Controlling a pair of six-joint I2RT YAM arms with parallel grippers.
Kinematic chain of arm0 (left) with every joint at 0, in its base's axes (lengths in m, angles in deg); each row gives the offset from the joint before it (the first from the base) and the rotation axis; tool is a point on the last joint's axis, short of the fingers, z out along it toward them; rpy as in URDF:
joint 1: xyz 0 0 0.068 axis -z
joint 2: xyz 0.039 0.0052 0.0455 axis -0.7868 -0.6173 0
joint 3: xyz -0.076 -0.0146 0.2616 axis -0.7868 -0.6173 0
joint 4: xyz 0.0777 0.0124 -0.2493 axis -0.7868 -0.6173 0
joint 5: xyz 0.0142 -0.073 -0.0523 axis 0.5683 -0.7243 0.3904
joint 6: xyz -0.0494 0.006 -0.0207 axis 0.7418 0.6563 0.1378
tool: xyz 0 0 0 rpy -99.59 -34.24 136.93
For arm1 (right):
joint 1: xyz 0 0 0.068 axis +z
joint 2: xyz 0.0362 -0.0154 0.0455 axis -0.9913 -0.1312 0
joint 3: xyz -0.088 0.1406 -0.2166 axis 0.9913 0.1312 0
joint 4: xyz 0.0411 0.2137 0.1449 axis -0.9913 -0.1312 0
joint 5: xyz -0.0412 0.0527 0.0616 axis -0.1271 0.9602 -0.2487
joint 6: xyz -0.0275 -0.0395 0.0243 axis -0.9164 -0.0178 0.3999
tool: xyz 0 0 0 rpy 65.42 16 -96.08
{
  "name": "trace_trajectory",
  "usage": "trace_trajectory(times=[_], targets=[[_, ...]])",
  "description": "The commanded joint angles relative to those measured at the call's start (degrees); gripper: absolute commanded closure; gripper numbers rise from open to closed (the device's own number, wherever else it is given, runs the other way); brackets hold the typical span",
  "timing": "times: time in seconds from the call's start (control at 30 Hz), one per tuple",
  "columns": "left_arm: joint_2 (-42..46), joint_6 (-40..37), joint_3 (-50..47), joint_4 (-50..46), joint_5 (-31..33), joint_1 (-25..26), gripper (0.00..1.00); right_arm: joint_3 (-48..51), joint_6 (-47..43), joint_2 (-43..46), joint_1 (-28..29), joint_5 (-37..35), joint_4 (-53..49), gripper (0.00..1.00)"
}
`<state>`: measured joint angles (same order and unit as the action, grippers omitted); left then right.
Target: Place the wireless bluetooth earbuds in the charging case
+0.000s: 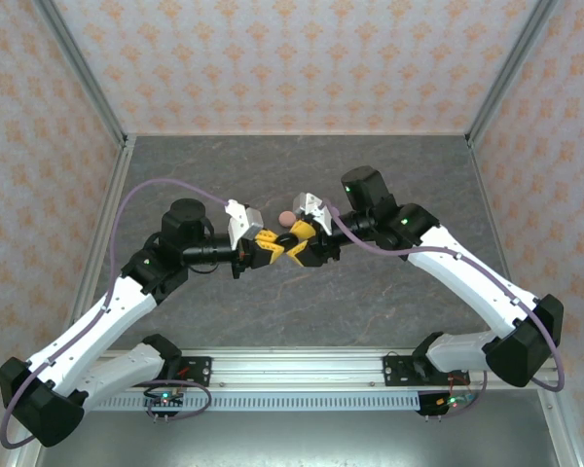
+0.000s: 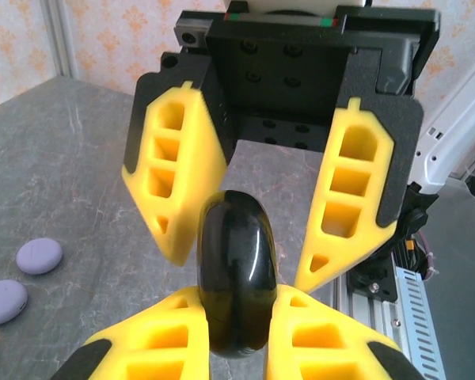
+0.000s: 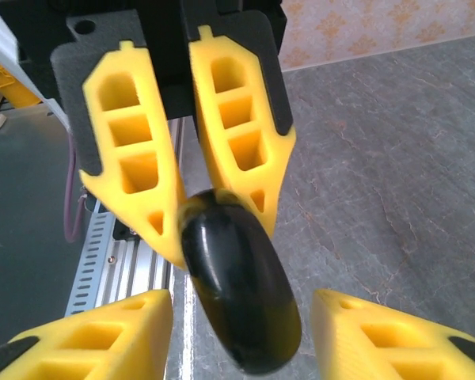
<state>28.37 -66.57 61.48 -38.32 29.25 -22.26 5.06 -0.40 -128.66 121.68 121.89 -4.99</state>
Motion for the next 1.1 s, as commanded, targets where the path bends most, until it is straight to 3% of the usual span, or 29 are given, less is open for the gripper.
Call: trace_trajectory(times=[0.0, 0.2, 0.47, 0.6, 0.7, 0.83, 1.07], targets=[[-0.13, -1.77, 2.03, -1.28, -1.13, 0.45, 1.0, -2.14, -1.9, 1.32, 0.28, 2.08, -0.65, 0.54], [-0.91, -2.23, 2.53, -2.14, -1.21, 0.52, 1.0, -2.13, -2.17, 2.21, 0.24, 2.22, -0.75, 0.59], [-1.9, -2.56, 3.01, -3.22, -1.13, 0.63, 1.0, -2.25, -2.12, 2.4, 0.24, 2.97, -0.8, 0.81], [-2.2, -2.46, 2.89, -3.2, -1.02, 0.65, 0.78, -2.09, -2.12, 3.1, 0.24, 2.94, -0.76, 0.87], [-2.25, -2.04, 2.39, -2.45, -1.03, 0.7, 0.68, -1.95, -1.87, 3.47, 0.25, 2.98, -0.67, 0.87], [-2.49, -1.56, 1.82, -1.28, -1.12, 0.93, 0.59, -1.92, -1.6, 3.55, 0.24, 3.1, -0.44, 0.88], [-3.38, -1.06, 1.71, -0.27, -1.56, 1.3, 0.57, -1.59, -0.78, 3.08, 0.29, 3.66, 0.6, 0.87]])
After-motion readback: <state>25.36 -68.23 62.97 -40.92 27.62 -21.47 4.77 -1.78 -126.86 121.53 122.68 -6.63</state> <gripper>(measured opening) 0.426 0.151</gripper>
